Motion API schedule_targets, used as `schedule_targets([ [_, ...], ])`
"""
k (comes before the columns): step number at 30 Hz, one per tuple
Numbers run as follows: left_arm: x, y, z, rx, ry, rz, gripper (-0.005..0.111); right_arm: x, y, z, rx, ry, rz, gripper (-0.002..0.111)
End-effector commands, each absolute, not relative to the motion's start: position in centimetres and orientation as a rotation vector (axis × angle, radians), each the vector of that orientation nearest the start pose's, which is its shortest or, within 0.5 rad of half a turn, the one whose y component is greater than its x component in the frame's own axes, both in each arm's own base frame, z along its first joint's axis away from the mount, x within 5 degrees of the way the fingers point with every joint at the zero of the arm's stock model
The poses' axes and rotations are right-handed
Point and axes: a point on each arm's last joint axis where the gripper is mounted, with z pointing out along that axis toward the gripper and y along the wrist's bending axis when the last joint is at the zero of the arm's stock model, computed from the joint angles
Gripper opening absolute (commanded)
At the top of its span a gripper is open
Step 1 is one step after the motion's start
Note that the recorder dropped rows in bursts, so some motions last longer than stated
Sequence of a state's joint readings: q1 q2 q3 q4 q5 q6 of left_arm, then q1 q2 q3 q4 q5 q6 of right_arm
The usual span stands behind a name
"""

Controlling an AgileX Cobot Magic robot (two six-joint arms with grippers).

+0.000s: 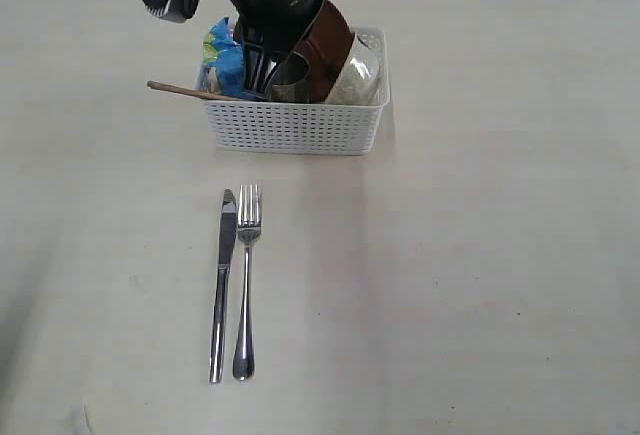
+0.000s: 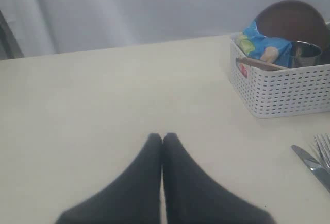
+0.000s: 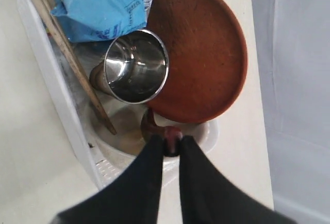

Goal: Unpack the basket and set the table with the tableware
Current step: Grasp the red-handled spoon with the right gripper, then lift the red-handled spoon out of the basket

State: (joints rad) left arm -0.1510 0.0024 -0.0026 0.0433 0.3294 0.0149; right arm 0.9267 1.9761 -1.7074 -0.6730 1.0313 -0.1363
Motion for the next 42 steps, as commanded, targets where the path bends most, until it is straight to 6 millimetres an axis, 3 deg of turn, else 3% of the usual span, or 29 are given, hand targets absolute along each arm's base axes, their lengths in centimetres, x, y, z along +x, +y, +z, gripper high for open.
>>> schedule_targets([
  [1,5.4,-0.7,18.4,0.172,1.795,-0.056,0.000,30.0,31.1,29.2,-1.477,1.951,-0.607,0.000],
  [12,5.4,-0.7,18.4,0.172,1.795,-0.056,0.000,29.4,30.3,32.2,-1.366,1.912,-0.564,0.000],
  [23,5.4,-0.7,18.4,0.172,1.795,-0.056,0.000,27.8,27.3,37.6,-1.201,1.894,-0.559,0.000],
  [31,5.4,-0.7,18.4,0.172,1.795,-0.056,0.000,26.3,24.8,39.7,-1.121,1.990,-0.597,0.000],
  [34,5.4,-0.7,18.4,0.172,1.795,-0.056,0.000,24.9,24.3,40.3,-1.136,2.060,-0.456,0.000],
  [37,5.4,-0.7,18.4,0.172,1.795,-0.056,0.000,22.8,24.2,40.9,-1.288,2.092,-0.235,0.000],
  [42,5.4,-0.7,18.4,0.172,1.795,-0.056,0.000,20.2,25.9,39.9,-1.515,2.104,0.131,0.000],
])
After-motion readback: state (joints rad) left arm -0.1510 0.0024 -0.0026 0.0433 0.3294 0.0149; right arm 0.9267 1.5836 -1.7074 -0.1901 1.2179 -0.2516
